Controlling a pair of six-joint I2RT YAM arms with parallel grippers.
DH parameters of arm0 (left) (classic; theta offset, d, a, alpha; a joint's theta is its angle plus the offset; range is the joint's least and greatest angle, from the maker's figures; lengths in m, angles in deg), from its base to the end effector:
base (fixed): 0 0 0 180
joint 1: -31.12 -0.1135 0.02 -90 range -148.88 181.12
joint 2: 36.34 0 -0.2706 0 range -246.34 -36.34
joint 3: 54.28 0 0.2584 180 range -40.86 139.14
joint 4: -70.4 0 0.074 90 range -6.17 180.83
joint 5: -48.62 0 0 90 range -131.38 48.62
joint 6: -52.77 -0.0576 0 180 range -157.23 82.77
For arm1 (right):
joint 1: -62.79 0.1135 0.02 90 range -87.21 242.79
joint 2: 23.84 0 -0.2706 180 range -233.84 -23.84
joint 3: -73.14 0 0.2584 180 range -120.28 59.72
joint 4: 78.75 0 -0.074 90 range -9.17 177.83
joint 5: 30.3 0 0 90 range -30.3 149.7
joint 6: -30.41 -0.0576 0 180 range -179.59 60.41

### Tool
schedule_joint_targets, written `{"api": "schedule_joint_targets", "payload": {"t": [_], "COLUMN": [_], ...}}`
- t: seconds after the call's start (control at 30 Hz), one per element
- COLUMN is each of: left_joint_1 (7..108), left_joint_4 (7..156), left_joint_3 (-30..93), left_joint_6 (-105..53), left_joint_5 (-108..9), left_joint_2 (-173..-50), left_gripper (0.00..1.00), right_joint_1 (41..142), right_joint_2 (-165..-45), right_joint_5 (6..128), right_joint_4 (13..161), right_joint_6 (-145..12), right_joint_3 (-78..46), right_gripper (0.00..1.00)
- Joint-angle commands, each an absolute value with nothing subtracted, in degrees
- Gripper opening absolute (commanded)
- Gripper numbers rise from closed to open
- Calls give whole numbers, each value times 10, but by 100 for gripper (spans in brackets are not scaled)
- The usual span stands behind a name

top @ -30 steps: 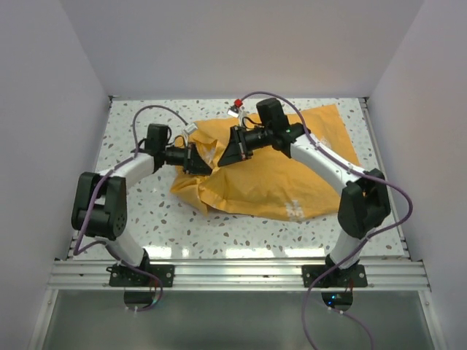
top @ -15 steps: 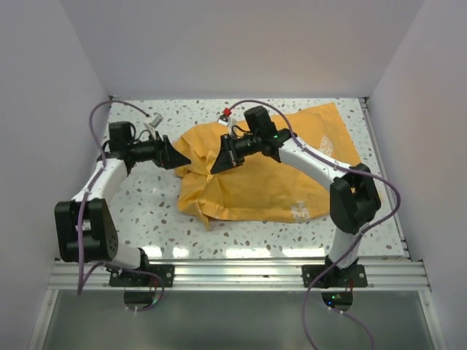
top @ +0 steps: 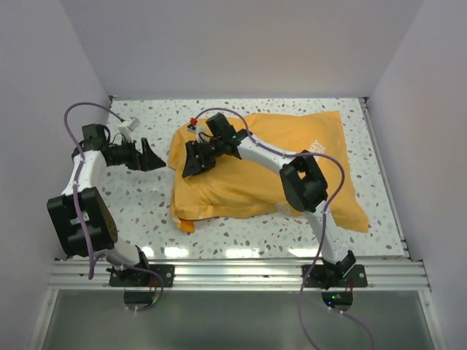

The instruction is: Put the pillow into the pillowcase

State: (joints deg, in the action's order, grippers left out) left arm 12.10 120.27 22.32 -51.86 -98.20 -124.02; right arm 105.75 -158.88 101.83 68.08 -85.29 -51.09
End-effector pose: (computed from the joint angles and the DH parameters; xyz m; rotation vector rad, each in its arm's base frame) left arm 0.3124 0.0567 0.2420 0.2250 2.2216 -0.9792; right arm 0.3756 0.4026 0.1752 -0.7849 2.4273 1.4038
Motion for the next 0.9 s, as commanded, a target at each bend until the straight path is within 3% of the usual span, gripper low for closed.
{"api": "schedule_joint_targets", "payload": {"t": [0.0, 0.03, 0.1, 0.17, 0.23, 0.37, 0.5, 0.67, 0.87], "left_joint_1": [123, 127, 162, 198, 270, 389, 442, 444, 441], "left_joint_4": [1219, 1220, 1268, 1329, 1298, 1226, 1132, 1051, 1041], "left_joint_3": [252, 250, 252, 231, 192, 125, 116, 201, 336], "left_joint_6": [-581, -597, -679, -766, -763, -725, -651, -597, -564], "left_joint_5": [-954, -944, -921, -891, -818, -721, -666, -627, -619], "left_joint_2": [-1218, -1211, -1196, -1184, -1155, -1165, -1224, -1344, -1399], "left_gripper": [100, 100, 100, 100, 100, 98, 91, 92, 98], "right_joint_1": [995, 964, 932, 893, 873, 839, 805, 768, 730], "right_joint_2": [-1472, -1419, -1376, -1320, -1256, -1156, -1117, -1162, -1278], "right_joint_5": [1016, 1017, 998, 949, 896, 788, 735, 673, 661], "right_joint_4": [641, 614, 496, 398, 293, 253, 248, 373, 403], "right_joint_6": [-776, -745, -637, -549, -440, -365, -320, -313, -331], "right_joint_3": [-530, -524, -522, -516, -480, -285, -160, -70, -211], "right_gripper": [67, 84, 88, 88, 88, 81, 83, 86, 87]}}
